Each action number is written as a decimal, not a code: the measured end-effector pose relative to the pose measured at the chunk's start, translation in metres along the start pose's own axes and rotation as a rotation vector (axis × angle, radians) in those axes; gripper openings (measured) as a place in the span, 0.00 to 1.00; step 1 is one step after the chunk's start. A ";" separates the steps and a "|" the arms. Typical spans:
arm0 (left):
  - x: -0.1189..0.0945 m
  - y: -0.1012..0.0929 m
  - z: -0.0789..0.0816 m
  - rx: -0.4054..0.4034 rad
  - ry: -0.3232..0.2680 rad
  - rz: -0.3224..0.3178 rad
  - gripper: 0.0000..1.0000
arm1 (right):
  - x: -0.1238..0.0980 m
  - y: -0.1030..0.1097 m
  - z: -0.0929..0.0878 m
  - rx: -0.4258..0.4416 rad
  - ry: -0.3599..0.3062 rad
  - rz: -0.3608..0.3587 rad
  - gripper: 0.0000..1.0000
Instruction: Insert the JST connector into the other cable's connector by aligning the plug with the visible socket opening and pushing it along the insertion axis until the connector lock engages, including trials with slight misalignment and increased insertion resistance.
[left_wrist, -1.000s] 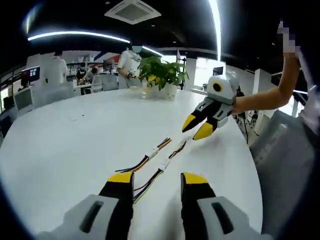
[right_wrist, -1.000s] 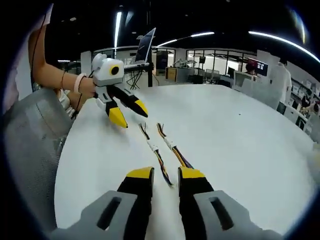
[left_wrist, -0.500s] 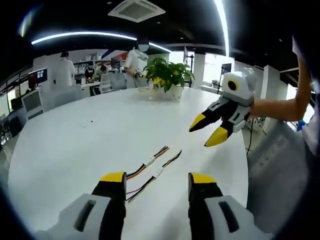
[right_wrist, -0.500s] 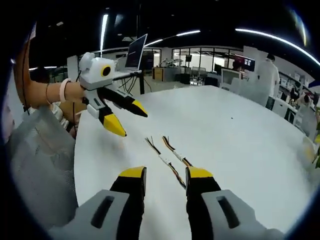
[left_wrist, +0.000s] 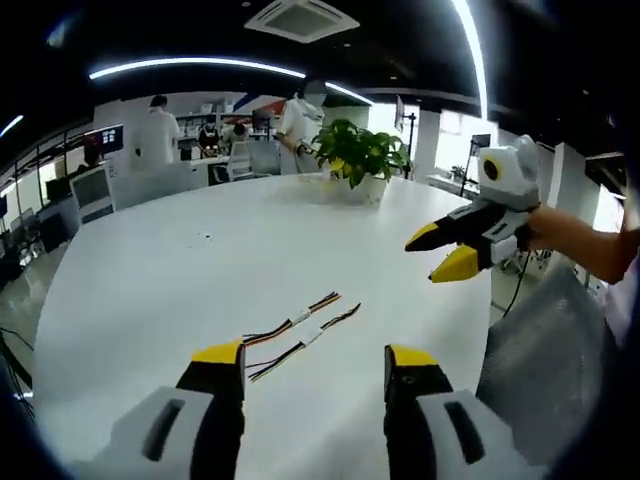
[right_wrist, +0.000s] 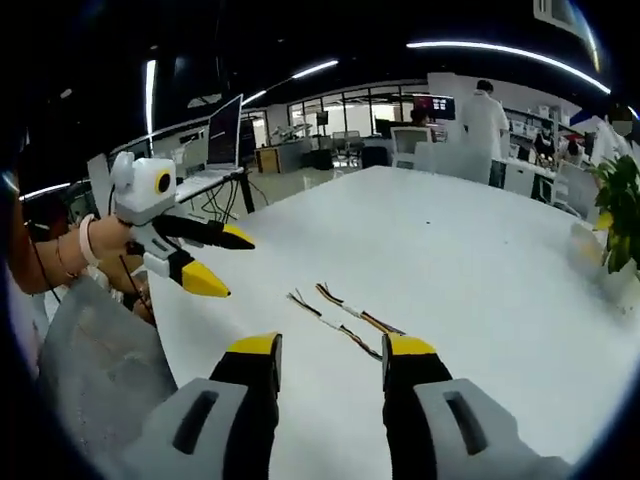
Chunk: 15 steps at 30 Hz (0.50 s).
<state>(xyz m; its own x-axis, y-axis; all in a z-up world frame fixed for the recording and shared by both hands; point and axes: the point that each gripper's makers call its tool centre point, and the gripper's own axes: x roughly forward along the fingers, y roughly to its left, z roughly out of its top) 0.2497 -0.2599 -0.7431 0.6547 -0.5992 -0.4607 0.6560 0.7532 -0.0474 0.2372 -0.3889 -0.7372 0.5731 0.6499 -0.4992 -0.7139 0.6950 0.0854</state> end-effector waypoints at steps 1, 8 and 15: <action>-0.001 -0.001 0.002 0.014 -0.004 0.003 0.53 | -0.001 0.002 -0.001 -0.002 0.005 -0.005 0.40; -0.006 -0.009 0.007 -0.017 -0.035 0.038 0.54 | -0.004 0.018 -0.012 0.036 0.041 0.011 0.40; -0.013 -0.012 -0.002 -0.082 -0.047 0.055 0.61 | -0.009 0.025 -0.020 0.078 0.058 -0.005 0.48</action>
<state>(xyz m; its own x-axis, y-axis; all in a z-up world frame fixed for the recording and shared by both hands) 0.2327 -0.2600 -0.7381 0.7071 -0.5672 -0.4222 0.5872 0.8037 -0.0962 0.2059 -0.3831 -0.7479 0.5507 0.6289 -0.5488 -0.6761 0.7217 0.1486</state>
